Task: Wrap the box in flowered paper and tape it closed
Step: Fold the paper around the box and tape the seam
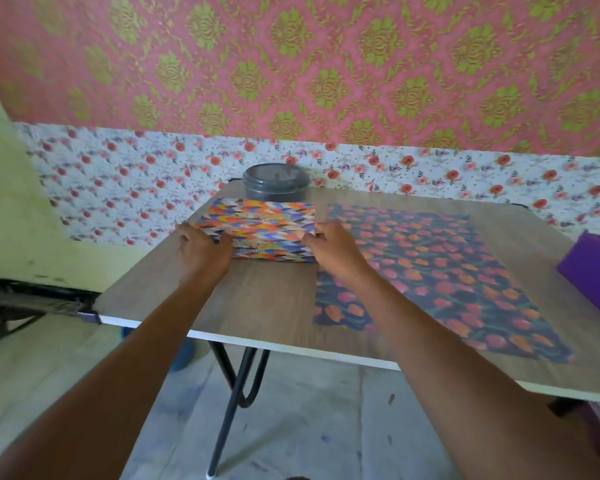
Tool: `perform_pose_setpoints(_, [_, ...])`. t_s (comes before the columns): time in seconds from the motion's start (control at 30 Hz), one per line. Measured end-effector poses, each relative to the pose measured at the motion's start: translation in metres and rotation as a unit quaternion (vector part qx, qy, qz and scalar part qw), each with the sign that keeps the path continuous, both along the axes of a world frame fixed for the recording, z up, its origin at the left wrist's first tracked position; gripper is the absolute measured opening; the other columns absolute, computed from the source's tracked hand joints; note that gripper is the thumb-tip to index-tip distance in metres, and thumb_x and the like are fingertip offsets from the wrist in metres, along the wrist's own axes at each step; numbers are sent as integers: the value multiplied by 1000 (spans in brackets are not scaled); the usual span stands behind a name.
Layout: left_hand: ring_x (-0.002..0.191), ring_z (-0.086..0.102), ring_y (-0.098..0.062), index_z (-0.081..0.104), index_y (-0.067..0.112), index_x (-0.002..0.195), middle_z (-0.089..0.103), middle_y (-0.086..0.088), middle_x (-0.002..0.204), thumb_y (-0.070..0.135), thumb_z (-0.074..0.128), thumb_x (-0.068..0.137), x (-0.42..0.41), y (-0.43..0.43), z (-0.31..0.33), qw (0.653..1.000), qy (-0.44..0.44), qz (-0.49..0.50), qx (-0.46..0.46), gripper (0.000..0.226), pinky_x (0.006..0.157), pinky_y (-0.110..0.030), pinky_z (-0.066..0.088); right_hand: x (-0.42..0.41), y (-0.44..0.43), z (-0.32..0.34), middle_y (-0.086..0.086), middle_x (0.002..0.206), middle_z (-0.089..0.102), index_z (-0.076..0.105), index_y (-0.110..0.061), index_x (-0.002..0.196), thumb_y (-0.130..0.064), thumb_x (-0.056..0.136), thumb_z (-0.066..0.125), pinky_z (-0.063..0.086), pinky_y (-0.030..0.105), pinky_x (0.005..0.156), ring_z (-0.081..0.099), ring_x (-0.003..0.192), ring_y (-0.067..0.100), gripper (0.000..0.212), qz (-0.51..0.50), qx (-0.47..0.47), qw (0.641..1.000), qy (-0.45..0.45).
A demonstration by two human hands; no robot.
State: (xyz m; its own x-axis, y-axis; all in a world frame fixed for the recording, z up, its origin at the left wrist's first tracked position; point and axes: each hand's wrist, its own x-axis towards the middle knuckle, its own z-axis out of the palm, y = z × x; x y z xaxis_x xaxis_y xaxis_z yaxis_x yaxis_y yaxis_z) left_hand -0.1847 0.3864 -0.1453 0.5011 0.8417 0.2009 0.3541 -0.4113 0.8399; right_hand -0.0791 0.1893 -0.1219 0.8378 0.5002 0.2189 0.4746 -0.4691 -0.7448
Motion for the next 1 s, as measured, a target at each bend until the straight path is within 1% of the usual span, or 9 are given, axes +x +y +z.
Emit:
perform_pose_setpoints(0.13, [126,53,-38,49,1,135,56,-21,135,47,71,88,0,1,3,998,-56,29,-10,70,102,-47,46,2,-3,-6,8,61,41,48,-13,71,-28,100,63,34,33,63,48,60,21,36,2,67,998,12])
perform_pose_setpoints(0.2, [124,53,-35,51,4,132,56,-17,133,48,73,87,-4,-7,4,994,-103,32,10,66,100,-46,46,-4,-8,-4,10,84,70,71,-9,116,-27,103,59,45,33,77,66,84,26,26,14,111,993,29])
perform_pose_setpoints(0.27, [121,54,-33,52,6,130,56,-15,131,48,72,88,-5,-17,9,990,-131,31,37,63,97,-44,46,-6,-17,-2,13,123,72,53,-2,145,-23,104,56,49,37,86,68,103,30,45,10,152,988,38])
perform_pose_setpoints(0.33, [116,59,-31,55,11,128,61,-11,126,56,69,85,-3,-26,14,987,-151,3,51,63,95,-45,51,-4,-33,-1,0,93,70,48,-6,148,-21,104,56,42,35,65,60,69,18,47,3,194,980,29])
perform_pose_setpoints(0.4, [108,65,-27,59,18,123,66,-7,120,60,68,83,2,-40,18,984,-159,-40,64,59,91,-44,55,8,-56,-2,-15,73,47,45,-16,152,-20,104,55,34,29,61,39,54,-2,49,-18,218,976,17])
perform_pose_setpoints(0.47, [103,66,-27,62,19,118,68,-7,114,48,72,85,9,-63,21,983,-135,-80,96,45,87,-41,55,23,-88,-4,-22,67,37,44,-18,152,-16,104,55,33,26,61,39,46,-2,49,-51,222,974,18])
perform_pose_setpoints(0.7, [101,67,-28,64,17,116,73,-6,110,29,73,84,41,-149,8,960,-9,-250,129,35,82,-34,52,56,-204,-18,-26,53,53,51,-21,143,0,101,56,35,12,63,47,54,-6,47,-150,242,958,40])
perform_pose_setpoints(0.83, [105,67,-33,62,18,122,72,-9,116,31,74,83,52,-170,0,939,48,-293,175,42,89,-41,55,64,-247,-36,-28,60,55,62,-19,139,-7,96,63,34,20,67,44,61,-4,45,-174,229,955,68])
perform_pose_setpoints(1.0, [107,65,-35,59,16,131,69,-13,122,17,68,92,56,-179,3,920,73,-326,204,40,87,-33,49,67,-262,-45,-26,64,56,57,-15,143,-8,99,59,36,23,71,44,64,-4,45,-176,205,961,62])
